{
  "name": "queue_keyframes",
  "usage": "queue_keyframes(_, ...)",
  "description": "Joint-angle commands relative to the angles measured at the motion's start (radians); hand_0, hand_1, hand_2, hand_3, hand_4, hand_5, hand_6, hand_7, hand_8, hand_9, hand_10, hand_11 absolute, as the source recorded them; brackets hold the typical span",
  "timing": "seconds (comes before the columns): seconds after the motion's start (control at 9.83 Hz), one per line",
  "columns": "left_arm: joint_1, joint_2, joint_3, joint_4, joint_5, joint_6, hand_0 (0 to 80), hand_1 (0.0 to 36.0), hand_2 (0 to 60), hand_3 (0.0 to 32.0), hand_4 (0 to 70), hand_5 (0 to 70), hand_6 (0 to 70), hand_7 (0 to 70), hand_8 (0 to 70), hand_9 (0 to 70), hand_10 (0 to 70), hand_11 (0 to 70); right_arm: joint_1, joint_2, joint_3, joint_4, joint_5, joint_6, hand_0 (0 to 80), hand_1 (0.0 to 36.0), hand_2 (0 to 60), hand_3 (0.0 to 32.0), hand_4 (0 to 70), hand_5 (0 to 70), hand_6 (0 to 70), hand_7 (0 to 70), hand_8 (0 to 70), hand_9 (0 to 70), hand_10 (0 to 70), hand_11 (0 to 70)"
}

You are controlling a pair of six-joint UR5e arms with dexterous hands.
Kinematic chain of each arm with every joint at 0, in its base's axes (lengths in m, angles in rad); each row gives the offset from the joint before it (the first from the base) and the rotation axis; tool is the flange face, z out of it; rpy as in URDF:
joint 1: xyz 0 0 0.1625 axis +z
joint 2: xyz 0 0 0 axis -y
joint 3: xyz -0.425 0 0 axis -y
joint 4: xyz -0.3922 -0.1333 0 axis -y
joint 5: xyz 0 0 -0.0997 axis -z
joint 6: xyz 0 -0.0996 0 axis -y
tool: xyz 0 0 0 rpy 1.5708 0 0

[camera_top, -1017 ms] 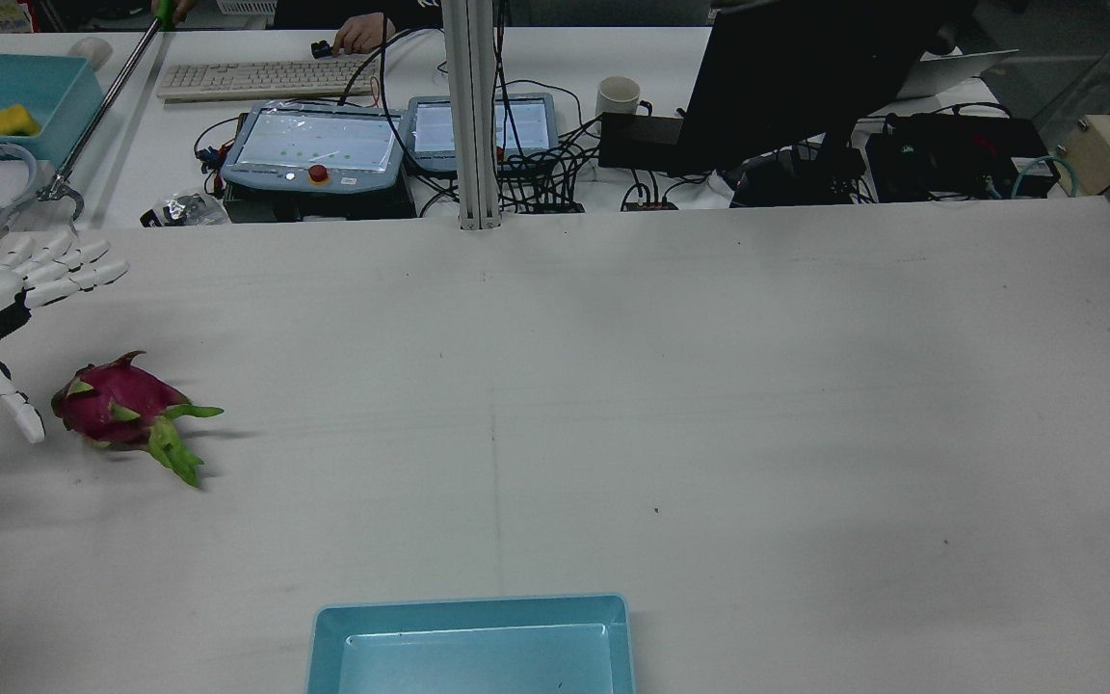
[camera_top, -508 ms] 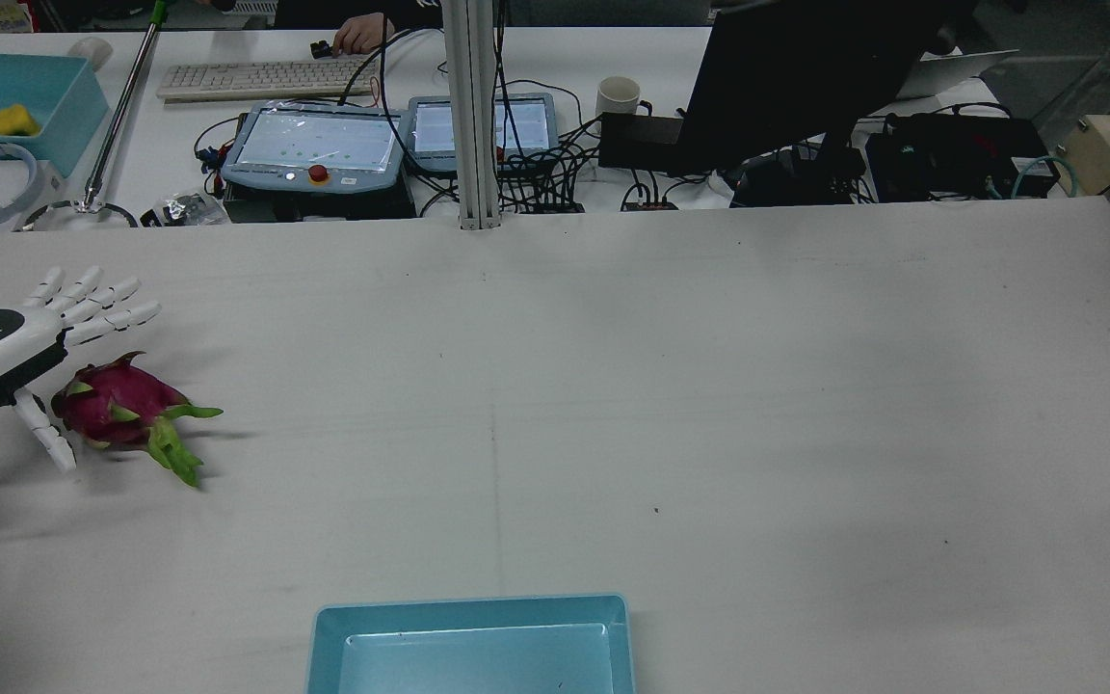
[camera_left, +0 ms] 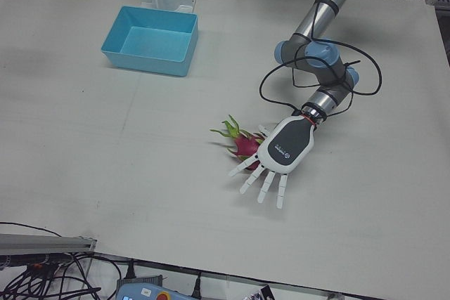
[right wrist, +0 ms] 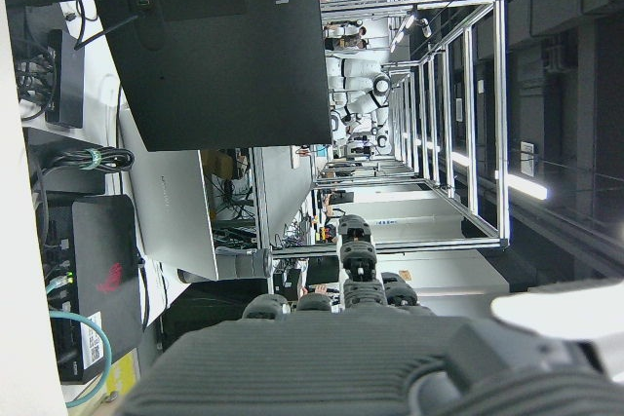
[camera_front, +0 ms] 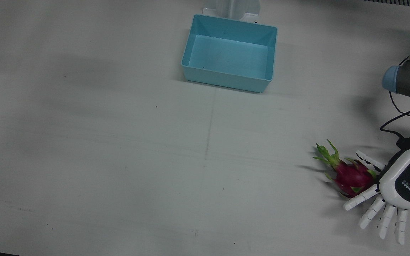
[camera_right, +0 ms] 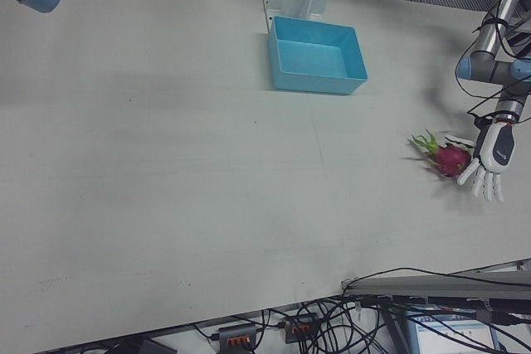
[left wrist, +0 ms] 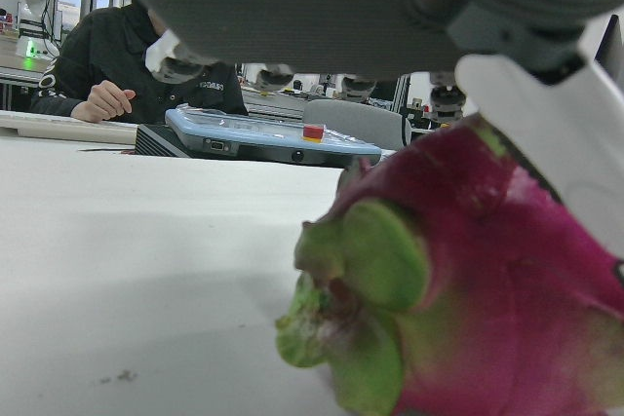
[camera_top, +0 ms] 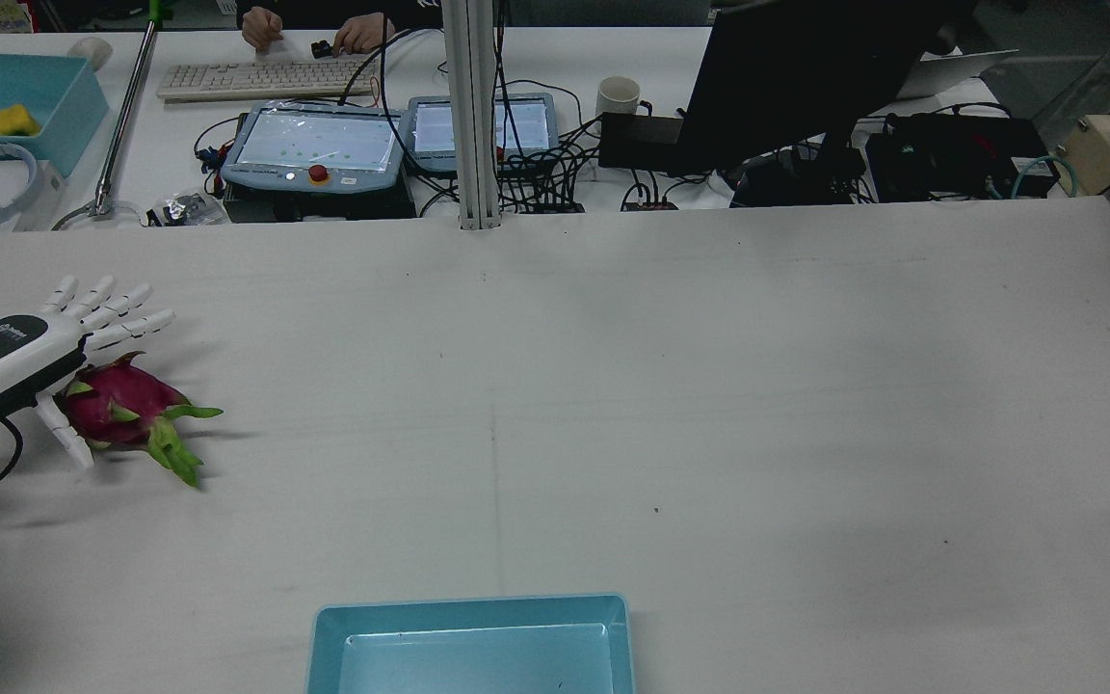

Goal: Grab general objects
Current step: 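Close the left hand fingers around the dragon fruit, then lift the dragon fruit with the left hand and carry it toward the blue tray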

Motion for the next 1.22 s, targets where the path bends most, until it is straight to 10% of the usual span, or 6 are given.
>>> queue_keyframes(0.0, -0.001, -0.012, 0.018, -0.001, -0.002, 0.020, 58.1, 24.1, 0.0, 32.0, 0.0, 0.5, 0.0, 3.8, 0.0, 0.0, 0.0, 0.0, 0.000, 0.000, 0.001, 0.000, 0.000, 0.000, 0.0, 0.0, 0.0, 0.0, 0.0, 0.0, 0.0, 0.0, 0.0, 0.0, 0.0, 0.0)
queue_keyframes(0.31, 0.001, -0.012, 0.020, -0.006, -0.002, 0.072, 53.2, 16.3, 0.0, 0.8, 5.3, 20.5, 0.0, 0.4, 0.0, 0.0, 0.0, 0.0, 0.000, 0.000, 0.000, 0.000, 0.000, 0.000, 0.0, 0.0, 0.0, 0.0, 0.0, 0.0, 0.0, 0.0, 0.0, 0.0, 0.0, 0.0)
queue_keyframes(0.92, 0.001, -0.014, 0.049, -0.036, -0.002, 0.095, 53.4, 15.2, 0.0, 0.0, 31.7, 48.0, 0.0, 7.2, 0.0, 0.0, 0.0, 0.0, 0.000, 0.000, 0.001, 0.000, 0.001, 0.000, 0.0, 0.0, 0.0, 0.0, 0.0, 0.0, 0.0, 0.0, 0.0, 0.0, 0.0, 0.0)
queue_keyframes(1.02, 0.001, -0.013, 0.046, -0.036, -0.002, 0.095, 53.8, 19.7, 16.4, 0.0, 37.2, 52.1, 0.5, 8.6, 0.0, 0.3, 0.0, 0.0, 0.000, 0.000, 0.001, 0.000, 0.000, 0.000, 0.0, 0.0, 0.0, 0.0, 0.0, 0.0, 0.0, 0.0, 0.0, 0.0, 0.0, 0.0)
queue_keyframes(1.12, 0.001, -0.012, 0.041, -0.038, -0.002, 0.092, 51.2, 28.7, 60.0, 0.0, 40.7, 53.9, 1.2, 10.0, 0.0, 0.6, 0.0, 0.0, 0.000, 0.000, 0.001, 0.000, 0.000, 0.000, 0.0, 0.0, 0.0, 0.0, 0.0, 0.0, 0.0, 0.0, 0.0, 0.0, 0.0, 0.0)
